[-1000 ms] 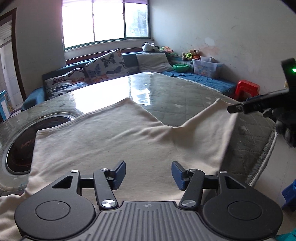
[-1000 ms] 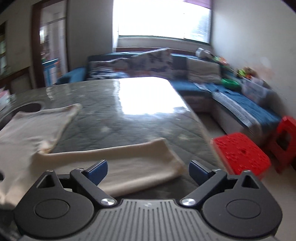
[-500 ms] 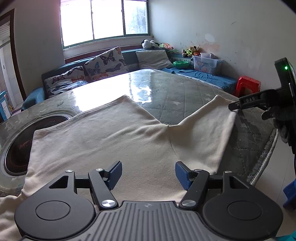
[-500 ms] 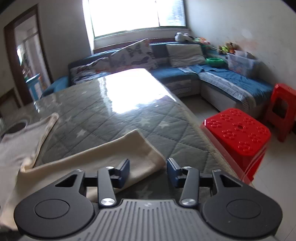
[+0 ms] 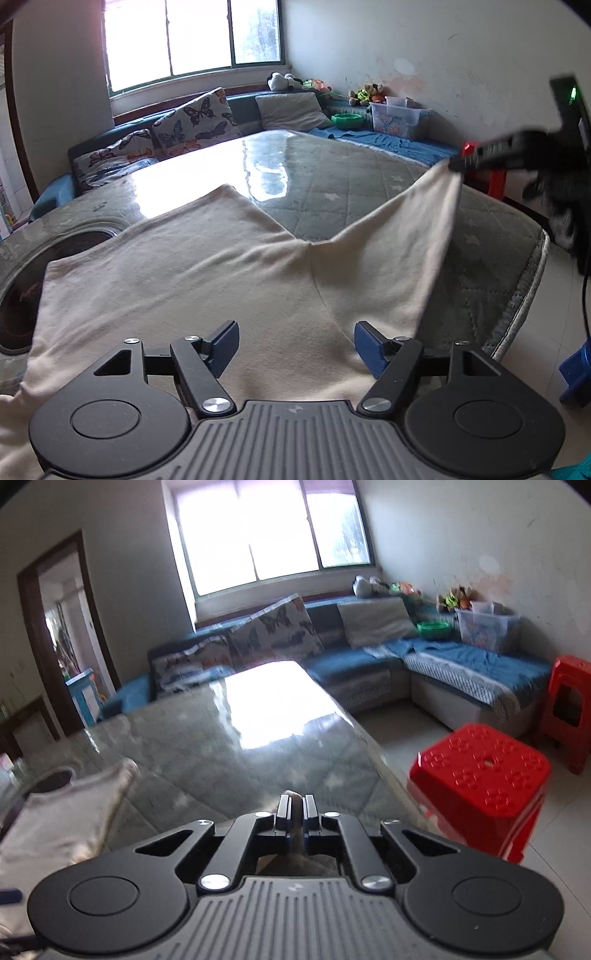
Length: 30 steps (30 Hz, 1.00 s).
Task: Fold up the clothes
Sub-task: 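Lift the shirt side with the right gripper and fold it over the body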
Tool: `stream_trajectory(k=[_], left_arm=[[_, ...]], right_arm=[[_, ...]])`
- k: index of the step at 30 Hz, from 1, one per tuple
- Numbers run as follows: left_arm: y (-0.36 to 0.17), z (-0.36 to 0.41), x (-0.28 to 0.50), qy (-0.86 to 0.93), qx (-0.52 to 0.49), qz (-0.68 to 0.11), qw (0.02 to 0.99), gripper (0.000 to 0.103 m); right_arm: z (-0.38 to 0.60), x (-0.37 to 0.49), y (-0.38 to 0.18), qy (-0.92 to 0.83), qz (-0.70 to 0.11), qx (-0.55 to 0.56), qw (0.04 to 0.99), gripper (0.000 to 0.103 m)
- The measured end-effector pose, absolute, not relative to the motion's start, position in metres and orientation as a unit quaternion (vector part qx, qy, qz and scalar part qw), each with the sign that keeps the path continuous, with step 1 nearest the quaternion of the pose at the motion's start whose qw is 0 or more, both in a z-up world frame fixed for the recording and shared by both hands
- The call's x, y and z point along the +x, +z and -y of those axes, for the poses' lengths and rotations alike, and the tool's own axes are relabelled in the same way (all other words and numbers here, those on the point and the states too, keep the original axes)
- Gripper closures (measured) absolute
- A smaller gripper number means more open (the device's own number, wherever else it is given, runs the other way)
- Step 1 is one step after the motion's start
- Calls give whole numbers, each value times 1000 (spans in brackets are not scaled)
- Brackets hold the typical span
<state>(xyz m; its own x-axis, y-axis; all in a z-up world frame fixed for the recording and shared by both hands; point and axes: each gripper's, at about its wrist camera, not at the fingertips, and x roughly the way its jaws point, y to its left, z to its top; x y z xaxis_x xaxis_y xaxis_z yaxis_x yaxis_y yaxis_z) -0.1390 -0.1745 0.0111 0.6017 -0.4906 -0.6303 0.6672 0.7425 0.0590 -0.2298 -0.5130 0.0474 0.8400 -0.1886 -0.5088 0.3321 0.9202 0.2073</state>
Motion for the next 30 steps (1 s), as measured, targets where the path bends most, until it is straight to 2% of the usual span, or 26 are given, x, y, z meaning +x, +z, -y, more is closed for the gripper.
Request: stream_trajectory(k=[6,11,20,26,30], left_arm=[[16,172,-138,-331,134,-295,886,30],[31,148,-132,-309,110,-278,903,25],[36,84,-128,-242,67,-273,929,23],[35,46,-134,-204,42,-272,939,22],[33,23,-137,-177,32,-275,944,21]], right_arm=[[499,-231,80,-106,-222,130,960,99],[475,-228,106,-63,-202,116,971,99],[372,-202,163,95,-165,42,981,99],[290,-174,156,204,-190,-5,960,99],[256,-165,142,249,-219,-16,943,92]])
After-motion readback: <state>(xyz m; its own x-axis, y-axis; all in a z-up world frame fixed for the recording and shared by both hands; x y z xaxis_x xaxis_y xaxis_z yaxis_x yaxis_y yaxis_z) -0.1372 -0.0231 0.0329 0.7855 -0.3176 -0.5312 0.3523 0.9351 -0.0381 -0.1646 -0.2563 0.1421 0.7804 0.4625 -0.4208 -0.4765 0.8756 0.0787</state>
